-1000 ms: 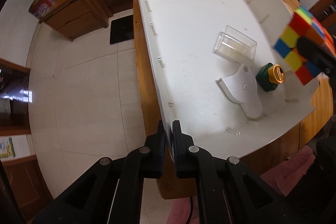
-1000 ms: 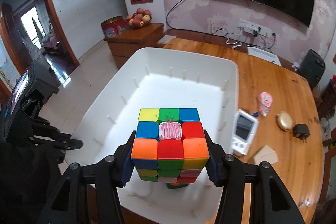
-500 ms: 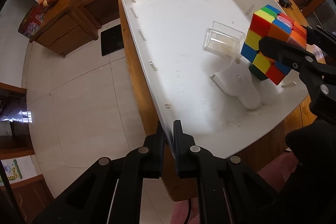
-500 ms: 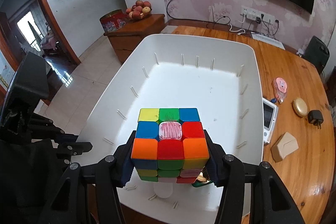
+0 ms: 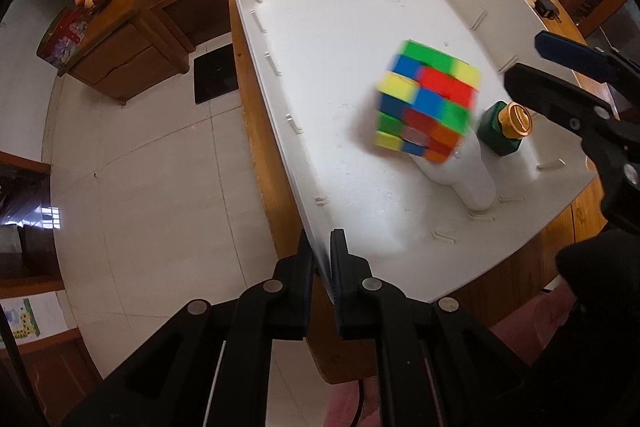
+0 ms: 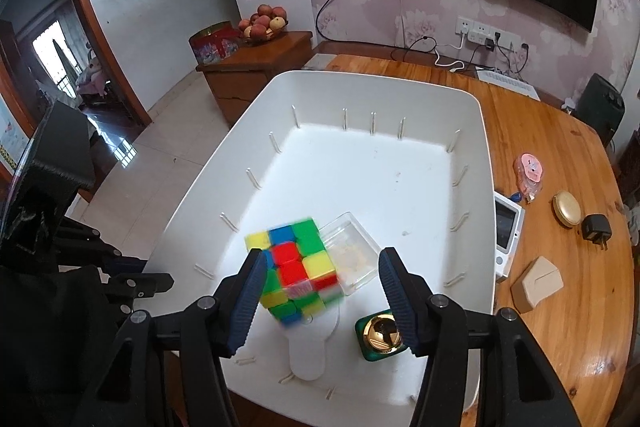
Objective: Organize rigid objects
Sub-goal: 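Carry the Rubik's cube into the tray beside the clear box and release, then withdraw the right gripper and move it to the beige wedge block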
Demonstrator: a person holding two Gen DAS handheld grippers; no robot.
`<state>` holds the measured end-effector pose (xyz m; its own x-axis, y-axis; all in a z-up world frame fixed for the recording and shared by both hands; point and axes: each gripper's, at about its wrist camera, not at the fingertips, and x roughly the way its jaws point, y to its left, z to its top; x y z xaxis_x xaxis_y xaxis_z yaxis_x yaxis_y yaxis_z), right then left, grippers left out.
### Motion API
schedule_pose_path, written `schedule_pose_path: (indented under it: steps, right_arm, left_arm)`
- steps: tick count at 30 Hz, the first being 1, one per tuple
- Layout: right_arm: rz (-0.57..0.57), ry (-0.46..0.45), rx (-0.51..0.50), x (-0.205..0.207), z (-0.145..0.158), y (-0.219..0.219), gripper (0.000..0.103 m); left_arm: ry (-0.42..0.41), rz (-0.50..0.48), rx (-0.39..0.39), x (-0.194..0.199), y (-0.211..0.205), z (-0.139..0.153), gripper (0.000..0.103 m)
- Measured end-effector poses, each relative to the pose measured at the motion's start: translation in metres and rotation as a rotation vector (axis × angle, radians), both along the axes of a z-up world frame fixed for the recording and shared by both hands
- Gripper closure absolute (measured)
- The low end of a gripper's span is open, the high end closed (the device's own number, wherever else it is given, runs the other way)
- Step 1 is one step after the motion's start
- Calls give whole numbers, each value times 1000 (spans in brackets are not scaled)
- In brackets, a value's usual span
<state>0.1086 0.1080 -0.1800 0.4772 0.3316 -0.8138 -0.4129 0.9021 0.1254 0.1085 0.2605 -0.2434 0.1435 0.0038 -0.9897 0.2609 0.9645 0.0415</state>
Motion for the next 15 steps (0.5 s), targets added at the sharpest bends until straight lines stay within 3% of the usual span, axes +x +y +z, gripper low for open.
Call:
schedule_pose_path:
  steps: [15]
  right_arm:
    - [-5,-77,44,-2,14,-29,28]
  left_arm:
    - [-3,113,23,2,-1,-2,95]
